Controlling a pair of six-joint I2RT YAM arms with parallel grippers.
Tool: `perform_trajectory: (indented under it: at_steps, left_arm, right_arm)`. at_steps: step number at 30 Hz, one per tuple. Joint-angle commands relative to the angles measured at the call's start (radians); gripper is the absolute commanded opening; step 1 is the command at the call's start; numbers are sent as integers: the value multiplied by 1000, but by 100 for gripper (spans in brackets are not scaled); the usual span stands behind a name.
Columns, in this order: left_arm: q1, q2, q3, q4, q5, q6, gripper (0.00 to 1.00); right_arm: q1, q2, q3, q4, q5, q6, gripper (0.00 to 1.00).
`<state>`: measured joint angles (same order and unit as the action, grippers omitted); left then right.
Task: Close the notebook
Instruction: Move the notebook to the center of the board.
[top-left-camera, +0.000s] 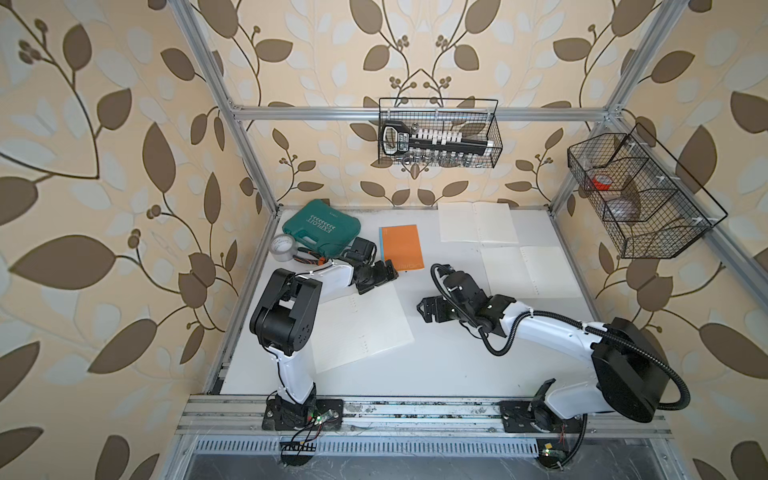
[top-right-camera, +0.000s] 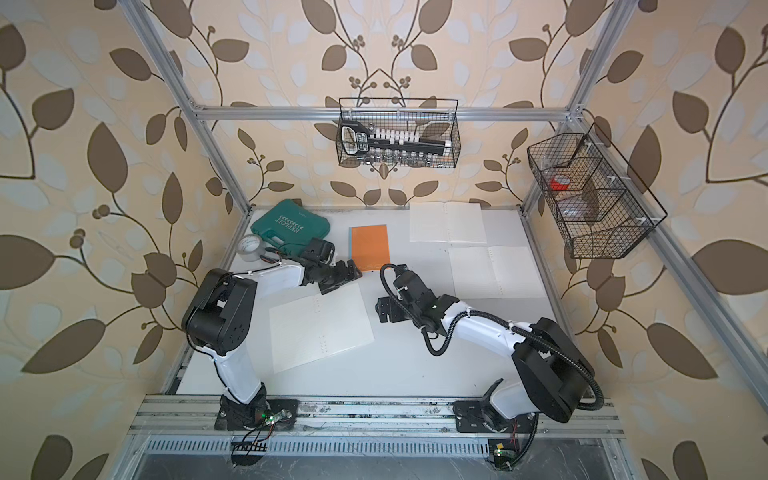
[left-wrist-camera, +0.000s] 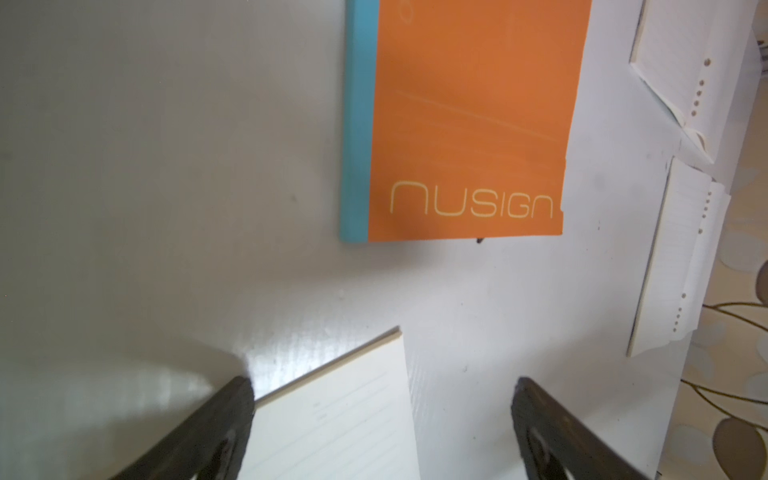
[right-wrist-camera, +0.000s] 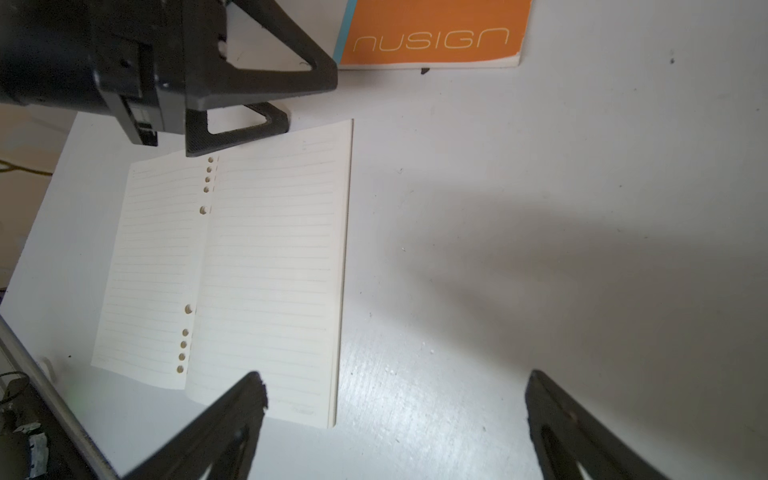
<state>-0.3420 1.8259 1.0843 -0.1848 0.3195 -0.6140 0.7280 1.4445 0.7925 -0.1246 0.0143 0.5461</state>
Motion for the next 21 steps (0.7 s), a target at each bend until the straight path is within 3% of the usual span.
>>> perform_trajectory:
  at_steps: [1, 6, 11, 16, 21]
  left_arm:
    - [-8, -72, -33, -107, 14, -25, 99]
    - [2, -212, -13, -312, -197, -40, 99]
    - [71, -392, -129, -409, -345, -121, 99]
    - [247, -541, -232, -490, -404, -198, 99]
    - [420, -552, -286, -497, -389, -217, 99]
  right_arm:
    - [-4, 11, -14, 17, -10, 14, 97]
    - [-6, -5, -24, 12, 1, 14, 99]
    - [-10, -39, -38, 7, 12, 17, 100]
    - [-12, -47, -48, 18, 0, 18, 99]
    - [-13, -57, -59, 39, -9, 20, 99]
